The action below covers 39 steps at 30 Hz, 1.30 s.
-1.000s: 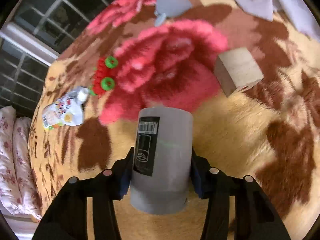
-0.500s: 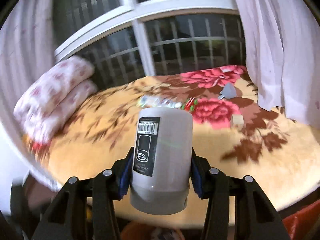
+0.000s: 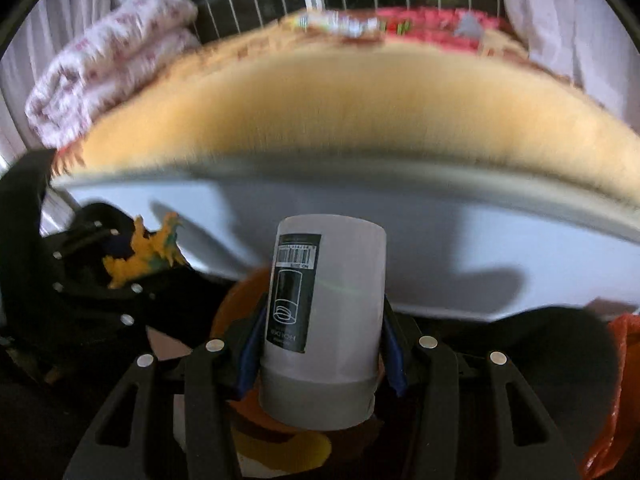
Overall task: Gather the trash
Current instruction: 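Lower both tools over the orange bucket and release dinosaur and cylinder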
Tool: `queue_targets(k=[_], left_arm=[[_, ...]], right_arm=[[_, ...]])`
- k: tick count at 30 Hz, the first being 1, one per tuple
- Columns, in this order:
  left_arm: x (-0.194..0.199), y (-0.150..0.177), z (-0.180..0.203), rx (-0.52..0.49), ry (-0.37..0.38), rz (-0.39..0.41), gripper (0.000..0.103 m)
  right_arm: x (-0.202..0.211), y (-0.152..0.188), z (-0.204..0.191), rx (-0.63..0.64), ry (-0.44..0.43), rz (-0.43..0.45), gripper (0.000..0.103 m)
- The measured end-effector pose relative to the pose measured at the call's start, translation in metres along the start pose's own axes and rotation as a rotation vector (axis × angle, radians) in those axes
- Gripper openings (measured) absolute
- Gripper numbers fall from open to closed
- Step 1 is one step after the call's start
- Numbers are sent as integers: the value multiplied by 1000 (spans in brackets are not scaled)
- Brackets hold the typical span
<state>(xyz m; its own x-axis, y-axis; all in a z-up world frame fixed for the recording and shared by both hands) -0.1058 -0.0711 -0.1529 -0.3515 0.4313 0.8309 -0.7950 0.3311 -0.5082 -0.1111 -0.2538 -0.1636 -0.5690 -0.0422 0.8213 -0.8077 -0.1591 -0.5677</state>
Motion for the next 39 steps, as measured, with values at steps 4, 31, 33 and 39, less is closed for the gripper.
queue_targets(k=[4, 31, 33, 39], left_arm=[[-14, 5, -9, 37, 36, -44, 54], [-53, 14, -16, 69, 24, -176, 89], [-50, 14, -16, 73, 23, -172, 89], [-41, 11, -15, 55, 2, -144, 89]], right_arm=[[-26, 12, -5, -9, -36, -70, 49], [-56, 18, -21, -11, -26, -205, 73], [-52, 17, -16, -37, -22, -191, 73], [-37, 18, -10, -67, -26, -168, 73]])
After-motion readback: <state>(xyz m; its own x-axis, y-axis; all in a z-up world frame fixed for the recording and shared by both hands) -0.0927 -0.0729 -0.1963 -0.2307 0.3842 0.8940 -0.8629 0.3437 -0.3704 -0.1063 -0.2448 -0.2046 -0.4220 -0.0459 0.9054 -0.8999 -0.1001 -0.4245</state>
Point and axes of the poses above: each gripper's, at about its wrist camera, not at the fingertips, and x roughly against the way its jaws point, z to its right, y to its underside, the point moved 3 cm from there along -x, roughly the way its jaws point, and after that the axes turned 14 degrees about y, right-handed, at the moved point
